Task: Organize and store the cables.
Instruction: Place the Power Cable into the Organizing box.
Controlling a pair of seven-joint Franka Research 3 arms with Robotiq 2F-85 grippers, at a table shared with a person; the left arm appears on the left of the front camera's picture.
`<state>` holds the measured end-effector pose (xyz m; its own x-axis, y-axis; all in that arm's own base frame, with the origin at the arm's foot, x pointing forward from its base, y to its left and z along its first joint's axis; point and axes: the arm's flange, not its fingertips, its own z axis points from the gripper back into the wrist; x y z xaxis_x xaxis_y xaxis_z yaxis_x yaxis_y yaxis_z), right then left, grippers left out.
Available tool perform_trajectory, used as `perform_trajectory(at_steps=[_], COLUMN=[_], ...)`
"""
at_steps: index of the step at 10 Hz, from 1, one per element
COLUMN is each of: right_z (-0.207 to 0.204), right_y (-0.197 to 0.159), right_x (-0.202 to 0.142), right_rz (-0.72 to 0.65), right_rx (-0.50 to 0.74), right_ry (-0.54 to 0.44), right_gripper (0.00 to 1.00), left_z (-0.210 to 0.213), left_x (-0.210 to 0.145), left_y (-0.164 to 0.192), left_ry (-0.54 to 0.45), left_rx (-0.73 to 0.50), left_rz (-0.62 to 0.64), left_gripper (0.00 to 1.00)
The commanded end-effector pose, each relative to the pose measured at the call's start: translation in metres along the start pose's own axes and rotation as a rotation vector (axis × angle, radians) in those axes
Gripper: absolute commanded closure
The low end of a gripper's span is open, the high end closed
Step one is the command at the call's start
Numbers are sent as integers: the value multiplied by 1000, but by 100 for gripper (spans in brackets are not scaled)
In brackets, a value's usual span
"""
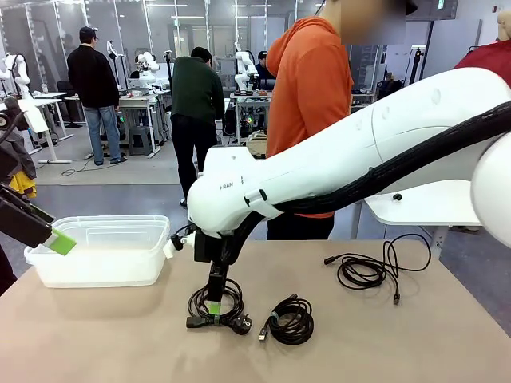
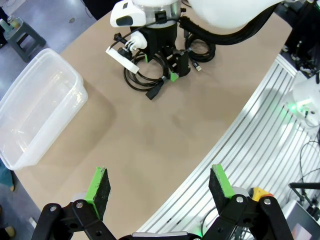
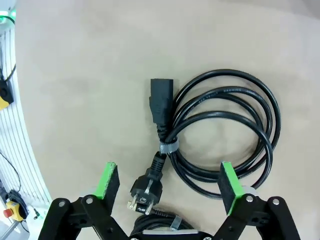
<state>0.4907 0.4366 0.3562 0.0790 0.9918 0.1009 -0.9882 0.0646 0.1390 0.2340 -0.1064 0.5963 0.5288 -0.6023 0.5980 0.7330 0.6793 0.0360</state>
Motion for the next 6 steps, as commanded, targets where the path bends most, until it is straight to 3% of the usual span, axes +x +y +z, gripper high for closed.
perform_trajectory(at_steps=[1, 6], right_z=[24, 104], right_y=[15, 38], right_x=[-32, -128], right_rz=[-23, 26], right_rx=[2, -61], right_ry=[-48, -218], right_gripper=[0, 0], left_z=[-1, -1], left_x=[0, 0], left_y=[1, 1], left_ry=[3, 3], left_rx=[4, 4], left_rz=[-5, -5], left_gripper=[0, 0])
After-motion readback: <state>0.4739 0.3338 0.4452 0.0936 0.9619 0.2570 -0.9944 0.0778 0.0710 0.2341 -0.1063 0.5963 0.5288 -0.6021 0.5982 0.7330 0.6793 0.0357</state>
